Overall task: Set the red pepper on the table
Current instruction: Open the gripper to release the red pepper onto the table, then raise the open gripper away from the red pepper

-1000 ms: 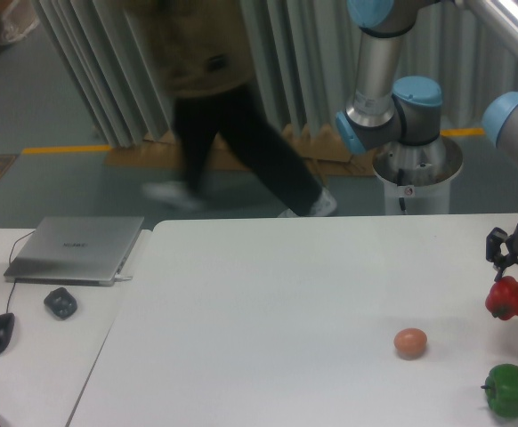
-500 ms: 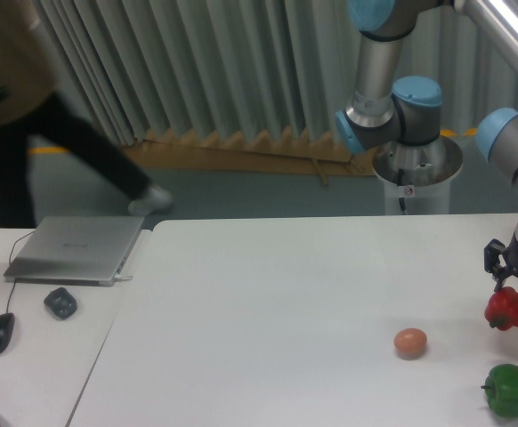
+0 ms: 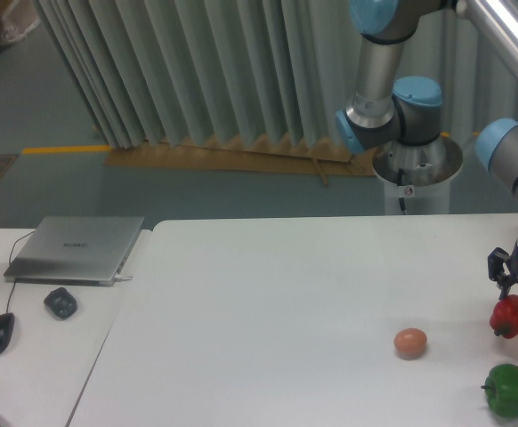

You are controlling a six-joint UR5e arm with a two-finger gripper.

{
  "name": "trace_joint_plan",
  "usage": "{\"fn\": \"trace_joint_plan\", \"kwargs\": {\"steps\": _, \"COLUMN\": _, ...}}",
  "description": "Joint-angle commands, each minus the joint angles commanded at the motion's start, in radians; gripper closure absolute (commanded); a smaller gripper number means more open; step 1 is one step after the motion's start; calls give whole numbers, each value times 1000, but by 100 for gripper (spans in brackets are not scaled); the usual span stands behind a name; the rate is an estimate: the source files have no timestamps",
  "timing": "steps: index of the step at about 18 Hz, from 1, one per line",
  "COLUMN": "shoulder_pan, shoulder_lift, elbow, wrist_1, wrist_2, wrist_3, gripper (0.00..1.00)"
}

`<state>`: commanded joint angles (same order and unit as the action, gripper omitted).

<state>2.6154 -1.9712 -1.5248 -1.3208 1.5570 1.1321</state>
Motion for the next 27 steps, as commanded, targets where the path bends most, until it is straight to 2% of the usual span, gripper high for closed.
{"fn": "trace_joint_plan", "kwargs": {"steps": 1, "shoulder_pan": 0, "shoulder_lift": 0, "elbow": 0, "wrist_1": 2, "wrist_2": 2, "wrist_3": 0, "gripper": 57}}
{"fn": "trace_joint_plan", "kwargs": {"steps": 2, "shoulder_pan": 0, "shoulder_lift": 0, "elbow": 0, "wrist_1": 2, "wrist_2": 2, "wrist_3": 2, "gripper": 45}}
{"fn": "trace_joint_plan", "kwargs": {"steps": 3, "shoulder_pan": 0, "shoulder_lift": 0, "elbow": 2, "wrist_1": 2, "wrist_2": 2, "wrist_3": 2, "gripper": 14}}
{"fn": "trace_joint_plan", "kwargs": {"steps": 4, "shoulder_pan": 0, "shoulder_lift": 0, "elbow": 2, "wrist_1": 3, "wrist_2": 2, "wrist_3": 0, "gripper": 0}}
{"fn": "trace_joint_plan", "kwargs": {"steps": 15, "shoulder_pan": -17, "shoulder_lift": 6, "elbow": -2, "wrist_1": 14, "wrist_2": 12, "wrist_3": -9, "gripper": 0}}
{"fn": "trace_joint_plan", "kwargs": {"steps": 19, "shoulder_pan": -34, "shoulder_lift": 3, "elbow": 6, "wrist_1": 15, "wrist_2": 63, "wrist_3": -15, "gripper": 0}}
{"fn": "trace_joint_plan", "kwargs": {"steps": 27, "shoulder_pan": -31, "shoulder_lift": 34, "elbow": 12, "wrist_1": 11, "wrist_2": 57, "wrist_3": -5, "gripper": 0}}
